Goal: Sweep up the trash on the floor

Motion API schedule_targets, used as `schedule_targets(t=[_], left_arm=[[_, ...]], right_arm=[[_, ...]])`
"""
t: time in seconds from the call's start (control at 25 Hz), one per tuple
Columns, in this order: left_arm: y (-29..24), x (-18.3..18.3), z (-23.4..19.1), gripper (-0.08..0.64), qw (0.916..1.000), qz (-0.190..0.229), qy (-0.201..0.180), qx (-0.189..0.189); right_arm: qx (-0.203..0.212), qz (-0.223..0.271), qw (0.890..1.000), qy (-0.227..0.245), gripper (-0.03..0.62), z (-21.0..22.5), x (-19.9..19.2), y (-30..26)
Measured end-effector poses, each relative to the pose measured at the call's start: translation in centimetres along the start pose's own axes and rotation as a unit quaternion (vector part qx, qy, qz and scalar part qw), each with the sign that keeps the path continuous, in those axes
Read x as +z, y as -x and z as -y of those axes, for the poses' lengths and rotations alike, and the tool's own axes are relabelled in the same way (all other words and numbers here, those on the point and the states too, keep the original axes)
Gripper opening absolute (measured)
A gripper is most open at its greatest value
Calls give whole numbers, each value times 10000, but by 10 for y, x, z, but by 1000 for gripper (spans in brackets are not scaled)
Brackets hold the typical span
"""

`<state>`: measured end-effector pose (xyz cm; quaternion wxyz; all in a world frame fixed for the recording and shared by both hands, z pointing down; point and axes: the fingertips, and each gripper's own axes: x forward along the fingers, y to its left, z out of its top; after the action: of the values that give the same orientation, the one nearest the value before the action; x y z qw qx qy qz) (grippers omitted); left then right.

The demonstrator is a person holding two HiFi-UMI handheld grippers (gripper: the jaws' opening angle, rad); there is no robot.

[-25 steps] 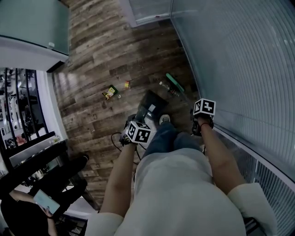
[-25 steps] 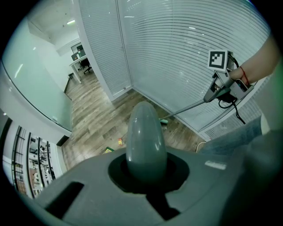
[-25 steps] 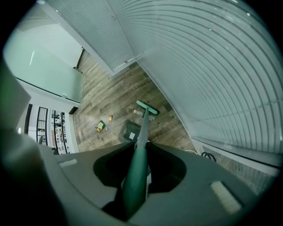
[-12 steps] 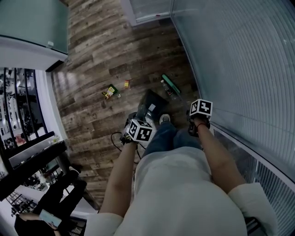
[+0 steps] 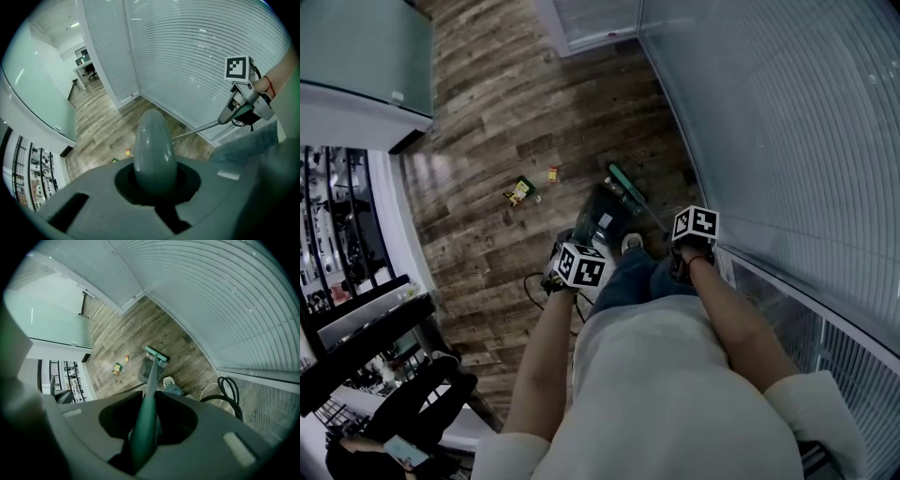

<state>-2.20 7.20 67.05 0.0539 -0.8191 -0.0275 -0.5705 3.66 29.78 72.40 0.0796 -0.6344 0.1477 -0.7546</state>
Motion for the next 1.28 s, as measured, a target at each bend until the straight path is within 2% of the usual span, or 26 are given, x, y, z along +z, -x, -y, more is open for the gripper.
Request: schedule_targets(t=[0.16, 0.6, 0.96, 1.28], left_arm=[[0, 0, 1, 11, 10000, 11, -3, -5], [0, -1, 4, 11, 10000, 48, -35, 10], [0, -1, 3, 11, 10000, 47, -43, 27], [0, -2, 2, 12, 10000, 33, -39, 84]], right_arm=[[107, -125, 9998, -79, 98, -8, -12, -3], [13, -374, 9974, 608, 98, -20, -40, -4], [280, -473, 9983, 201, 98, -19, -51, 1], [208, -473, 9978, 426, 98, -18, -51, 12]])
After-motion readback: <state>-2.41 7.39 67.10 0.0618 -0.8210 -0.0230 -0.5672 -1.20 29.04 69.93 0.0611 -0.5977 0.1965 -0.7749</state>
